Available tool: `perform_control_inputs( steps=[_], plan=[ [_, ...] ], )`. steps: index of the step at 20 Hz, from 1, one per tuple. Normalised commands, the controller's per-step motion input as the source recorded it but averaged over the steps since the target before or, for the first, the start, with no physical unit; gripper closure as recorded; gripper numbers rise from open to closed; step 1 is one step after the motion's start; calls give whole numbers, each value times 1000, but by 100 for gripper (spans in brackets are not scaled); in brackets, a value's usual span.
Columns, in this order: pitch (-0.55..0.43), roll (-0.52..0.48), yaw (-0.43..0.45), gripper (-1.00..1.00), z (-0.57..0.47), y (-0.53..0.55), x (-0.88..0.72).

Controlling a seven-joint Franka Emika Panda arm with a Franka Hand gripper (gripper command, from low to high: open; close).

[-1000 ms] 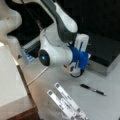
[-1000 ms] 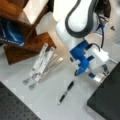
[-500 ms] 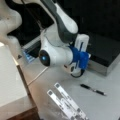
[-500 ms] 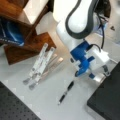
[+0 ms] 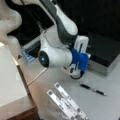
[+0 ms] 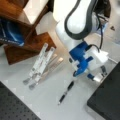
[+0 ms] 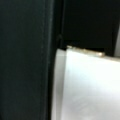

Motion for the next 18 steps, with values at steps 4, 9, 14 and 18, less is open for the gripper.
perform_control_inputs(
  steps=[4,9,14,18],
  plan=[
    [-105,132,-42,100,-108,-80,168],
    [-102,144,-40,100,-101,-74,132],
    [-92,161,-44,100,-97,-85,85],
    [-68,151,-49,100,-88,-80,15]
  ],
)
